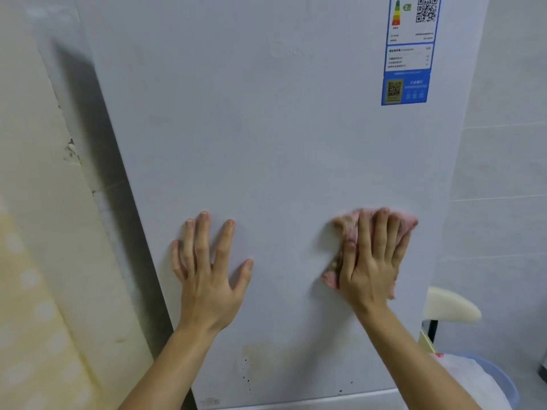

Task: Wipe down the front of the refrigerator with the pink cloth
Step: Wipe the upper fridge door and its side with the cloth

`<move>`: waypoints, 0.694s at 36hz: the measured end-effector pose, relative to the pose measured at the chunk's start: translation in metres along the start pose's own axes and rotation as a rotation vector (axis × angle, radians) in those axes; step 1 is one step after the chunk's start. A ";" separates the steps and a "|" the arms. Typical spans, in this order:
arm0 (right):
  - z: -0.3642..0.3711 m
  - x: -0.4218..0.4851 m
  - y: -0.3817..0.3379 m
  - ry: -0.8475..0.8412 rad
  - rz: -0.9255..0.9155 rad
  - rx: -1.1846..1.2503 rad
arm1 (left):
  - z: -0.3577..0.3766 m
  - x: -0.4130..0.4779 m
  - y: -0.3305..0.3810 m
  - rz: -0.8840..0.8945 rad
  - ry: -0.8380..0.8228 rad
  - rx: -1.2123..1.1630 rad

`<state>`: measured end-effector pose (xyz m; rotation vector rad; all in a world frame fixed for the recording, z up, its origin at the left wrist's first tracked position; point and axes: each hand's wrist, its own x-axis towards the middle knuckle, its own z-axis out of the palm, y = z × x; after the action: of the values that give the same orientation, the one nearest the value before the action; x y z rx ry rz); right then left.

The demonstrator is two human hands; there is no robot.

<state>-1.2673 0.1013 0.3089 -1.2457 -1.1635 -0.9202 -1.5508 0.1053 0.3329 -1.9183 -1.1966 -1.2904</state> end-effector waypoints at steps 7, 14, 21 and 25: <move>0.010 0.099 -0.065 0.152 0.116 0.050 | -0.010 0.003 -0.018 0.016 0.030 0.038; 0.020 0.055 -0.106 0.076 -0.084 0.066 | -0.012 -0.002 -0.035 0.012 0.051 0.034; 0.017 -0.071 -0.099 -0.204 -0.468 0.001 | -0.010 -0.007 -0.037 0.025 0.028 -0.019; 0.010 -0.079 -0.083 -0.273 -0.547 0.018 | -0.008 -0.005 -0.040 0.030 0.027 -0.038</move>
<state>-1.3652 0.0935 0.2486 -1.0754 -1.7793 -1.1539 -1.5903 0.1153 0.3299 -1.9327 -1.1338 -1.3282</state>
